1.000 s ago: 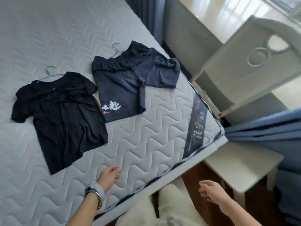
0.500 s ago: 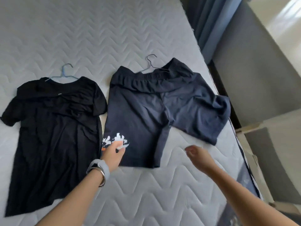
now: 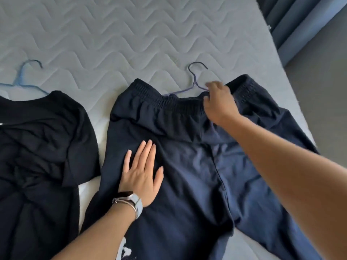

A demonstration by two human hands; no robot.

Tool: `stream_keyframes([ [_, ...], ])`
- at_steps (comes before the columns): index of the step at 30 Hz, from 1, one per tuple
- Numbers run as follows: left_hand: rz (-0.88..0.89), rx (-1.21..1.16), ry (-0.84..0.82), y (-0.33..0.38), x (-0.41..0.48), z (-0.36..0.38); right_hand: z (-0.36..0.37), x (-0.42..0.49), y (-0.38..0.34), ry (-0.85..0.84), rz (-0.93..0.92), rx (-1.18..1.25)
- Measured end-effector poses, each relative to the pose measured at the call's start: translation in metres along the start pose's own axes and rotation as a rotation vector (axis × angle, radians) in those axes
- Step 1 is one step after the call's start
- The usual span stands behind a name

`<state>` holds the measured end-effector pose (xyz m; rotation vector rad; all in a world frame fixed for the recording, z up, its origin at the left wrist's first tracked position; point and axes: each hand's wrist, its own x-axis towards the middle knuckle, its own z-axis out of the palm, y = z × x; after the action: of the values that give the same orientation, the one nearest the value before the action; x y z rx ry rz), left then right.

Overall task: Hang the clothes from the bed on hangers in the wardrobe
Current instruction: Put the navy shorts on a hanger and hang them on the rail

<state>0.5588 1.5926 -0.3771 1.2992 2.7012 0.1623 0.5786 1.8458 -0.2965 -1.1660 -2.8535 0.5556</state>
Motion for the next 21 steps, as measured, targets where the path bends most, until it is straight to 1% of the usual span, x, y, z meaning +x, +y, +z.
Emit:
stream_keyframes([
  [2, 0.008, -0.021, 0.026, -0.002, 0.0, -0.001, 0.005, 0.027, 0.001, -0.086, 0.07, -0.059],
  [4, 0.007, -0.042, 0.015, -0.002, 0.001, -0.002, 0.007, 0.04, -0.001, -0.145, 0.112, -0.069],
  [6, 0.011, -0.075, 0.019, -0.003, -0.001, -0.002, 0.004, 0.042, -0.004, -0.096, 0.115, -0.016],
  [9, 0.012, -0.097, 0.034, -0.002, -0.001, -0.002, -0.013, 0.026, -0.012, 0.08, 0.037, 0.195],
  [10, 0.012, -0.1, 0.054, -0.002, -0.002, -0.002, -0.022, 0.016, -0.014, 0.105, 0.012, 0.249],
  [11, 0.014, -0.101, 0.077, -0.002, -0.002, -0.002, -0.029, 0.004, -0.016, 0.098, -0.007, 0.28],
  [13, 0.016, -0.107, 0.103, -0.001, -0.005, -0.003, -0.041, -0.028, -0.018, 0.031, -0.062, 0.294],
  [16, 0.002, -0.152, 0.069, 0.0, -0.008, -0.012, -0.053, -0.089, -0.02, -0.032, -0.137, 0.268],
  [18, -0.018, -0.242, 0.042, 0.001, -0.011, -0.021, -0.063, -0.127, -0.021, -0.037, -0.133, 0.292],
  [19, -0.062, -0.341, 0.0, 0.002, -0.015, -0.028, -0.07, -0.144, -0.021, -0.031, -0.13, 0.308],
  [21, -0.18, -0.624, -0.053, 0.009, -0.034, -0.051, -0.088, -0.174, -0.025, 0.013, -0.118, 0.344],
])
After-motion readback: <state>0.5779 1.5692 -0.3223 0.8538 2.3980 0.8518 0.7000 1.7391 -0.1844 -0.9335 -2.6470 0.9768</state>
